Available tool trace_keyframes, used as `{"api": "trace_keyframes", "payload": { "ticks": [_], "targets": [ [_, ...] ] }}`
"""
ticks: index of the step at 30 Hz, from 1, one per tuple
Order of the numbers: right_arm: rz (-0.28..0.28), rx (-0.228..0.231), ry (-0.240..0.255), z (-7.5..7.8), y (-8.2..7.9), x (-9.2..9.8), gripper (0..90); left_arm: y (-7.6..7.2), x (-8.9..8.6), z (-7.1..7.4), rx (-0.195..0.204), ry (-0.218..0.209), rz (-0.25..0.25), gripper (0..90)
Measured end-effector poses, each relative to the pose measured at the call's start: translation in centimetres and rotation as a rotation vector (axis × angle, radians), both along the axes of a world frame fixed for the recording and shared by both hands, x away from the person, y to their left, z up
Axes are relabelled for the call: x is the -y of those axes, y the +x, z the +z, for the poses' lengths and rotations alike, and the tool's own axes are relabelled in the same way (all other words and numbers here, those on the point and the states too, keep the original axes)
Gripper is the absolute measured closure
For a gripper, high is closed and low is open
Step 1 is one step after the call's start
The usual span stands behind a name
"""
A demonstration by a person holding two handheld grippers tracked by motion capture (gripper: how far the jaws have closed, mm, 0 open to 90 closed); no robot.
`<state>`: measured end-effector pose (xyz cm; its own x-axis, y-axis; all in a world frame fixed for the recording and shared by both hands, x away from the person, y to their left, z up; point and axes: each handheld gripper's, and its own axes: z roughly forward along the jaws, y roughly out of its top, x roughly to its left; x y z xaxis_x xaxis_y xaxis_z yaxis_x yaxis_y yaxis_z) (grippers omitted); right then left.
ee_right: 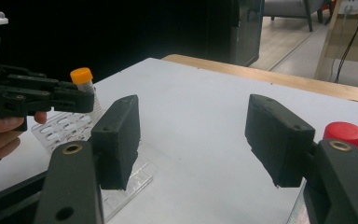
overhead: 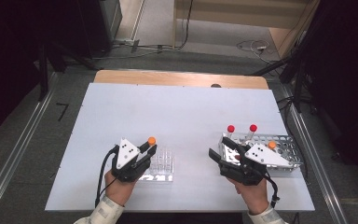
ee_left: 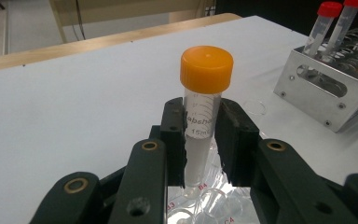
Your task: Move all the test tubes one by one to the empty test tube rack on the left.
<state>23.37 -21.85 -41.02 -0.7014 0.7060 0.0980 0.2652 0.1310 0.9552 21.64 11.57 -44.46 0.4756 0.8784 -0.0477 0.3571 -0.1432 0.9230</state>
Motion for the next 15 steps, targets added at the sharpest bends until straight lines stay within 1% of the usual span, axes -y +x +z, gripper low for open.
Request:
{"api": "trace_keyframes", "payload": {
  "ticks": [5, 10, 13, 15],
  "targets": [
    [0.000, -0.001, -0.001, -0.02, -0.01, 0.01, 34.1, 0.05, 0.00, -0.09, -0.012, 0.001, -0.001, 71.5],
    [0.001, 0.000, 0.001, -0.01, -0.03, 0.04, 34.1, 0.01, -0.02, -0.03, -0.010, -0.005, -0.002, 67.6],
    [0.001, 0.001, 0.000, -0.01, -0.02, 0.06, 34.1, 0.02, -0.08, 0.01, -0.012, -0.010, 0.007, 60.4],
    [0.001, 0.001, 0.001, 0.00, -0.02, 0.07, 34.1, 0.02, -0.10, 0.02, -0.009, -0.015, 0.011, 58.2]
  ]
}}
